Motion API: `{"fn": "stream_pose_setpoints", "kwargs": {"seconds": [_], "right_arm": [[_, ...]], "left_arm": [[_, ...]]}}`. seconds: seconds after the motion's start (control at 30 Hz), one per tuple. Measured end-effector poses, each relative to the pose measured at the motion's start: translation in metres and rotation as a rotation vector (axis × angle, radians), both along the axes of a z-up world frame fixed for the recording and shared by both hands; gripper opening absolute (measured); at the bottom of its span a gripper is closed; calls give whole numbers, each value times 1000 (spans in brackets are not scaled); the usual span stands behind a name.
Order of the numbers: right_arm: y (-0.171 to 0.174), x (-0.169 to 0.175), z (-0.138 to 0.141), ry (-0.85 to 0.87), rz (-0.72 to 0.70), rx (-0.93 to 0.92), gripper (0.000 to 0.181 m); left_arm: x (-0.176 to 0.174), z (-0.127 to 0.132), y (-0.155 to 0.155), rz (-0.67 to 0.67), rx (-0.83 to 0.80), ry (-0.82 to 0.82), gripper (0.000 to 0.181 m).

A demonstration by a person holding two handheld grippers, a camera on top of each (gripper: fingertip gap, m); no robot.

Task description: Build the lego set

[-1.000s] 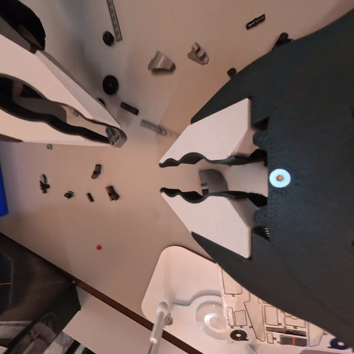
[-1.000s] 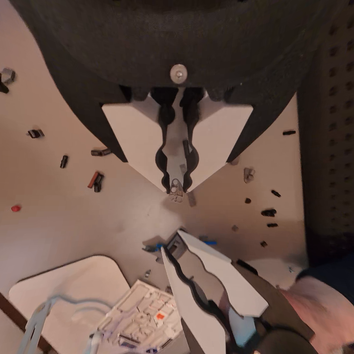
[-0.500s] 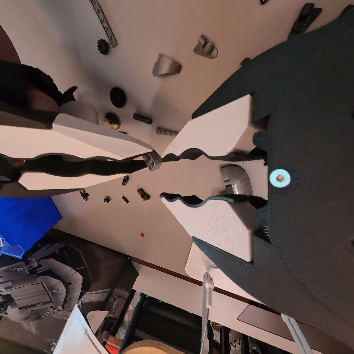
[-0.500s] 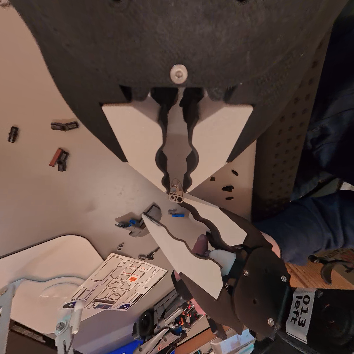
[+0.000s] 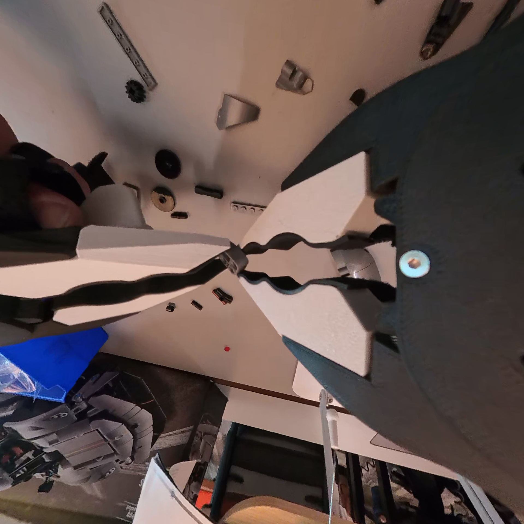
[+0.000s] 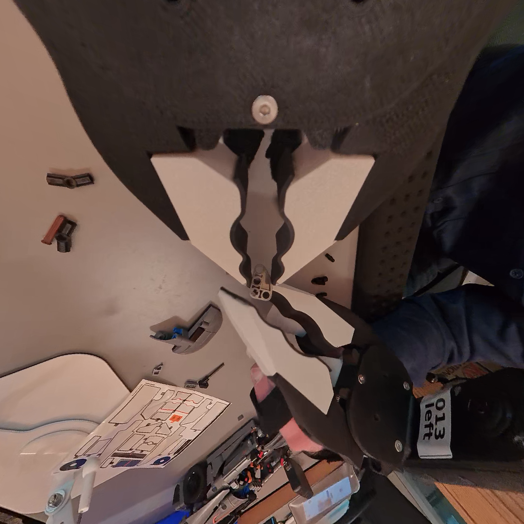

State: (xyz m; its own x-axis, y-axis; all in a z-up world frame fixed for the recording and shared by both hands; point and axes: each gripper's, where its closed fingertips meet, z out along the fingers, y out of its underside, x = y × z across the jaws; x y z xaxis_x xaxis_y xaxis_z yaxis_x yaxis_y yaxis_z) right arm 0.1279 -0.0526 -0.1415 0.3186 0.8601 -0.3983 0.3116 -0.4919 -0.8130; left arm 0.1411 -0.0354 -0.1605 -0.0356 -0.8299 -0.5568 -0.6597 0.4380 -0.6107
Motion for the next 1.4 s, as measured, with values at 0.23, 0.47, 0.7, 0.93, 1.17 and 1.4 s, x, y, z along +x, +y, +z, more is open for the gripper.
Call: {"fn": "stream_pose_setpoints", "kwargs": {"seconds": [0.23,0.47,0.7,0.93,1.17,1.4], "right_arm": [[-1,1,1,14,7,-15,13],[1,2,4,36,-8,-15,13],[1,2,4,35,-12,-11,13],[1,2,6,36,-13,-3,13],[1,2,6,41,-12,-3,13],[2,2,9,43,-18,13,13]], "left_arm": [[0,-1,-1,0,7,10,6],[-2,0,3,18,1,8,0],[-2,-1,2,17,-11,7,0],[-2,0,2,16,-23,-1,0],[-2,0,2,13,-34,-9,0],[-2,2,2,15,-45,-23,0]]}}
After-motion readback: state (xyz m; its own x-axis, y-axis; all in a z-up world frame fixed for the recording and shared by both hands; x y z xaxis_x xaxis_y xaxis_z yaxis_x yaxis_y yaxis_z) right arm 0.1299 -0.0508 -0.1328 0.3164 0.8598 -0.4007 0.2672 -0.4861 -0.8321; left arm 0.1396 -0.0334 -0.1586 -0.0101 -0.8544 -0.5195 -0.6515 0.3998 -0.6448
